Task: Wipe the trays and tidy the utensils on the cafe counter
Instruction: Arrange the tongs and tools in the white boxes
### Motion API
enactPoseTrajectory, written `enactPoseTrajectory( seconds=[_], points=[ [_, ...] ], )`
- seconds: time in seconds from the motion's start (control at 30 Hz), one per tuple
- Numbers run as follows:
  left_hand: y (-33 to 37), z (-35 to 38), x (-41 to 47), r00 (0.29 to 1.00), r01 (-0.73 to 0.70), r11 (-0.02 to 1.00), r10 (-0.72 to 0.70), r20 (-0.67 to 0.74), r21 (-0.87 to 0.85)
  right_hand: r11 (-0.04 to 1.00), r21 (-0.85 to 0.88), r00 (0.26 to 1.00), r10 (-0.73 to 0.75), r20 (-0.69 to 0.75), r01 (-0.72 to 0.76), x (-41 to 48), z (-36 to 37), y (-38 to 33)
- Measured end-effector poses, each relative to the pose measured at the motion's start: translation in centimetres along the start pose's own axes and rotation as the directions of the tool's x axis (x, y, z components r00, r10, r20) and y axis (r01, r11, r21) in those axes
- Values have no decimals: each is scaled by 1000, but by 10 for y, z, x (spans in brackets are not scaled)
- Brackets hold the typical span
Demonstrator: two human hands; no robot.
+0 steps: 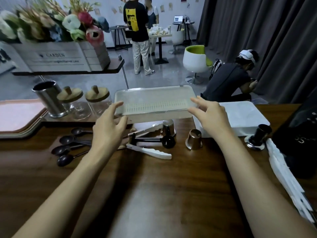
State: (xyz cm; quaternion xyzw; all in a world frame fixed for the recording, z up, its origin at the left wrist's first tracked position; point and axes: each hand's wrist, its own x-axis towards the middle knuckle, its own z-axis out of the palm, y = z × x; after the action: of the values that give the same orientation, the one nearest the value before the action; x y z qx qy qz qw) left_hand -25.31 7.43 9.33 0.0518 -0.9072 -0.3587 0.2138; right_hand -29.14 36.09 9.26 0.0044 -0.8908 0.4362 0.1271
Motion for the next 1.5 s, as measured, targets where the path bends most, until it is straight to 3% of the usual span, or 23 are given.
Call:
enactPoseTrajectory(
  seconds=[0.33, 0.47, 0.7, 0.97, 1.13, 1.23, 1.33, 1.4, 1.5],
  points=[
    [-90, -99, -126, 996, 76, 993, -80, -43, -90, 998, -61, 997, 5, 83, 0, -161, 48, -54],
    [-128, -123, -166, 995, 101, 985, -97, 36, -137, 995, -76, 991, 78, 108, -70, -229, 77, -53],
    [-127, -112, -207, 967, 73, 953, 4, 254, -294, 972, -129, 980, 197, -23, -198, -296, 50, -38],
    [-95, -80, -219, 946, 111, 901, 34, 322, -419, 962, -143, 970, 217, -112, -232, -309, -13, -14],
    [-71, -52, -208, 916, 48, 902, 132, 378, -429, 975, -130, 972, 157, -177, -181, -283, -50, 8],
    [-56, -39, -195, 896, -74, 931, 219, 385, -358, 984, -106, 972, 117, -206, -141, -264, -68, 21],
    [-35, -29, -190, 890, -95, 941, 227, 395, -325, 994, -61, 964, 76, -254, -94, -245, -82, 34],
    [-23, -19, -189, 894, -84, 945, 213, 395, -317, 997, -1, 967, 79, -240, -82, -236, -88, 45],
    [-15, -8, -190, 890, -66, 949, 195, 412, -307, 987, 111, 987, 127, -95, -117, -236, -86, 66]
  ],
)
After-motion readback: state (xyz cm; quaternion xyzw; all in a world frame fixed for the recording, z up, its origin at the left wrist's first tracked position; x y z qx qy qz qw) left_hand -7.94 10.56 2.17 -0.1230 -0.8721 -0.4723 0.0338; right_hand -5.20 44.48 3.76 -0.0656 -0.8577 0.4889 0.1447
